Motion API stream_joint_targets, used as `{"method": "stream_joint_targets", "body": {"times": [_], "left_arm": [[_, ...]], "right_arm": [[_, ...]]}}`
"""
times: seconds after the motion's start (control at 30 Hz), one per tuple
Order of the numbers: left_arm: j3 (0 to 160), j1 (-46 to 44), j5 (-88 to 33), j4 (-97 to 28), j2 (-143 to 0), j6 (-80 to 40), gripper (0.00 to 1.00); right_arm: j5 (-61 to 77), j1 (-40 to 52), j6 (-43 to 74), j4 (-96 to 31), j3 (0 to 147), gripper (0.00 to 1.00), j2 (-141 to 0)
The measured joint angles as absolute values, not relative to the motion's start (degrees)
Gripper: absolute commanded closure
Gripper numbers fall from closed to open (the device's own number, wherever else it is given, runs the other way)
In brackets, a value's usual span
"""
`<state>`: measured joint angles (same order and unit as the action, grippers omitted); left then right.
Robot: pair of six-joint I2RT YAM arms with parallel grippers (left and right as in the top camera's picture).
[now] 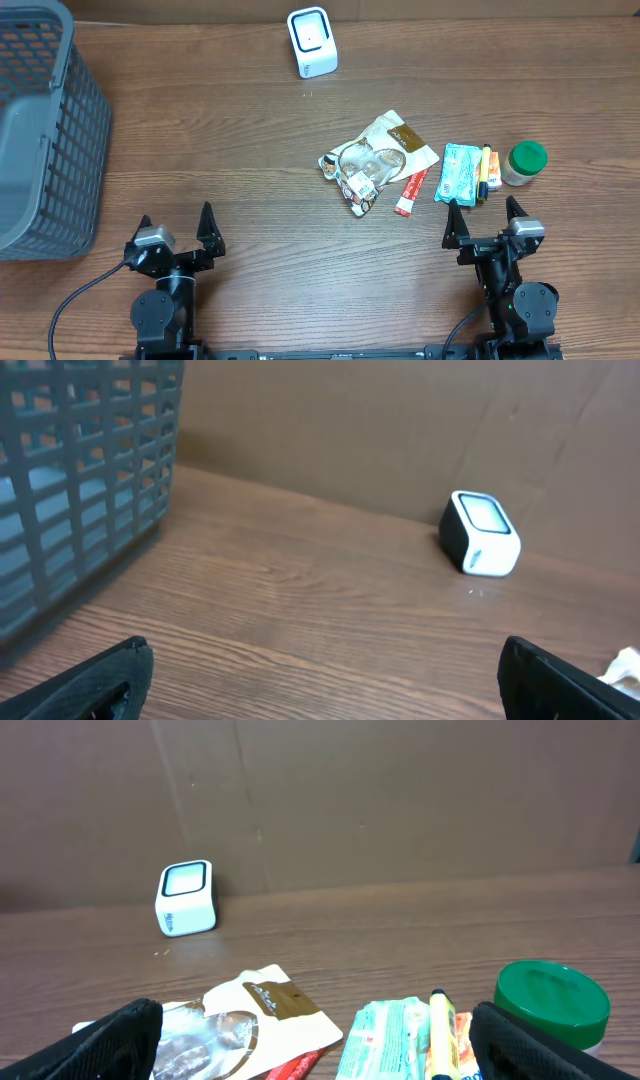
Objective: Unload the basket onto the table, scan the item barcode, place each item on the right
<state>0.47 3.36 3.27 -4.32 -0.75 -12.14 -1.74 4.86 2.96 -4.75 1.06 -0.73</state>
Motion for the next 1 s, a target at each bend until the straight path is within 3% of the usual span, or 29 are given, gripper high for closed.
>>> {"method": "stream_joint_targets", "body": {"times": [1.0], "left_arm": [[0.5,3.4,3.2,-4.3,-0.8,-7.2,0.00]], "right_arm": [[-1.7,4.9,3.0,-4.8,1.1,0.00,-0.7]]}}
